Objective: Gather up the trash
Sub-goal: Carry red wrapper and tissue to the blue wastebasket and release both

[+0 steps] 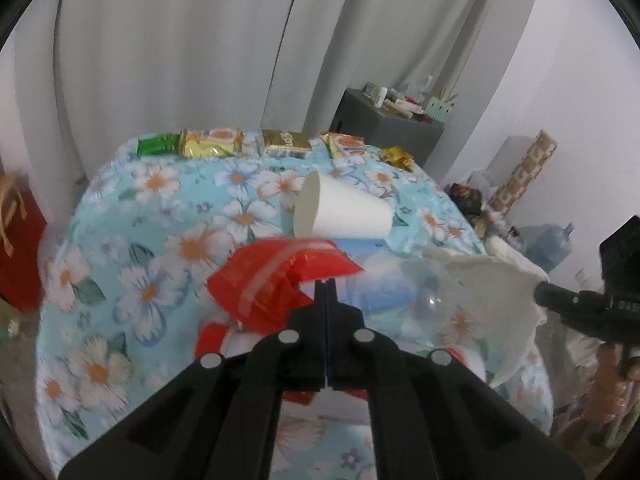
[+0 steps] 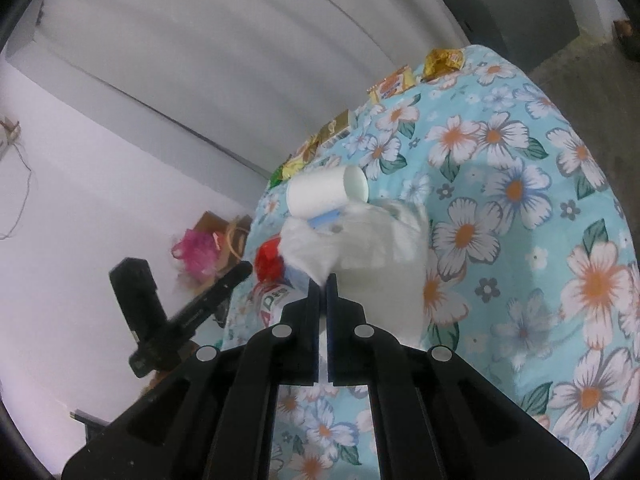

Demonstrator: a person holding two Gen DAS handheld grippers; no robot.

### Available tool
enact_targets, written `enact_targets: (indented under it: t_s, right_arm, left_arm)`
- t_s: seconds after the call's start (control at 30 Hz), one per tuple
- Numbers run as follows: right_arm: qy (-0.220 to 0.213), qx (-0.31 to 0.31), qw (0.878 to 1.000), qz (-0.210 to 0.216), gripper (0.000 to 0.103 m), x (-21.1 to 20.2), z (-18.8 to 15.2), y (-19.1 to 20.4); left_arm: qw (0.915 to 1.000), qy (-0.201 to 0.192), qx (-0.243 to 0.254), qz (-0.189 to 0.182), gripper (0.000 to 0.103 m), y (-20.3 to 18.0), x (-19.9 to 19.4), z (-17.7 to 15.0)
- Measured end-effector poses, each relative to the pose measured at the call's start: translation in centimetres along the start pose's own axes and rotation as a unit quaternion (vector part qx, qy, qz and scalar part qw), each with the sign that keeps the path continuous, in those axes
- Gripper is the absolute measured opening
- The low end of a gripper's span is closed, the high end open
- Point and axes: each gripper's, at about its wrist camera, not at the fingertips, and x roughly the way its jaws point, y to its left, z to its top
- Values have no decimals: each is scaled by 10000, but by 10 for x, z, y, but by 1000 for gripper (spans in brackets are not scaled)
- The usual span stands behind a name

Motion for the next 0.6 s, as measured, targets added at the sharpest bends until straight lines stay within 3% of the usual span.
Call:
enact_targets:
  t_s: [0.1,0.23,0.3,0.37,0.43,0.6]
  right_arm:
    - [-119,2,9999,-10,1,-6,-3,-4]
    - [-113,259,9994,173,1,-8,-5,-23]
    - [-108,351,9991,235,1,-9,-6,-31]
    - [-116,411,9987,270,1,-10,-4,-38]
    - [-107,456,9984,328,1,-9,-2,-43]
    - [-138,479,9978,430,1,-7,3,-43]
  left_arm:
    - [9998,132,-98,-96,0,7,4,-9]
    - [9997,-135,-147,-115,1,20,-4,-2]
    - [9990,-375,-114,-210,12,21,-12,2]
    - [9978,-598,-115,-267,42,22,-17,5]
    - [9972,-650,-150,-345,55,23,-14,11]
    - [9988,-448,74,-202,62,19,6,22]
